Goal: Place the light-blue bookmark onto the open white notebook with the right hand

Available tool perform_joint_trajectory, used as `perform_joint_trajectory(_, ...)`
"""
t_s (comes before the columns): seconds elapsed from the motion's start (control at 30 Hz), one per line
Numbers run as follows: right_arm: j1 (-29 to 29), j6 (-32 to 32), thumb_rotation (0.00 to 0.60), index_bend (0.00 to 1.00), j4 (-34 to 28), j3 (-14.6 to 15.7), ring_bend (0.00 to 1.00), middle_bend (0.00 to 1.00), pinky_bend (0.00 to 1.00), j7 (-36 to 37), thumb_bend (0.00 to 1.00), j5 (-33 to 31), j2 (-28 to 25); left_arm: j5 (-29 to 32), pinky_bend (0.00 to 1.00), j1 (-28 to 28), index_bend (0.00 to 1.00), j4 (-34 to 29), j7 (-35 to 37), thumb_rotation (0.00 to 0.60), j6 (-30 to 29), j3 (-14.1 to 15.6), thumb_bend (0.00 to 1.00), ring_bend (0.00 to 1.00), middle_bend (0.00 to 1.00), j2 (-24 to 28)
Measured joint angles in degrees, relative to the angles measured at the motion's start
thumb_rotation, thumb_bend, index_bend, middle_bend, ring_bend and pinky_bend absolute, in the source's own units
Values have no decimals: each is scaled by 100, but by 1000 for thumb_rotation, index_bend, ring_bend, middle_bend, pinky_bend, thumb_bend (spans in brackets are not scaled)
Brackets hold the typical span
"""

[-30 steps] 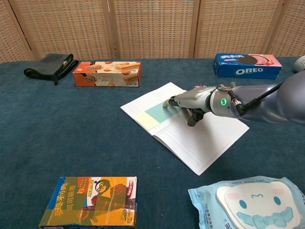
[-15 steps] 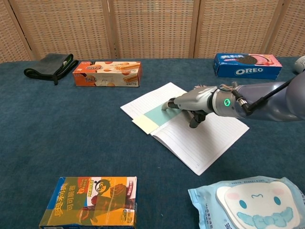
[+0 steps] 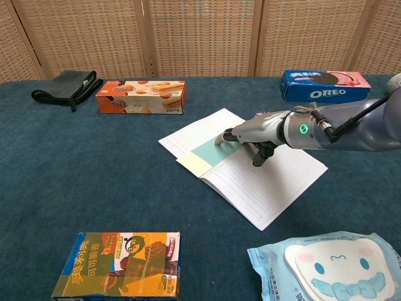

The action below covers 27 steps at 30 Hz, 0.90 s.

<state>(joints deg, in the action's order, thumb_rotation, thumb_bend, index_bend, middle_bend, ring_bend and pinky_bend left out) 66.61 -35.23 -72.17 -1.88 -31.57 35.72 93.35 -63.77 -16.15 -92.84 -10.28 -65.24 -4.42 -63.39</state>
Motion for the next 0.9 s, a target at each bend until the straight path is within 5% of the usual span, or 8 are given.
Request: perform_joint_trajectory(0.9, 17, -380, 600, 0, -107, 33, 0, 0, 0, -48, 1000, -267, 60, 8, 0, -21, 0, -16, -65, 600, 27, 25, 0, 0, 0, -24)
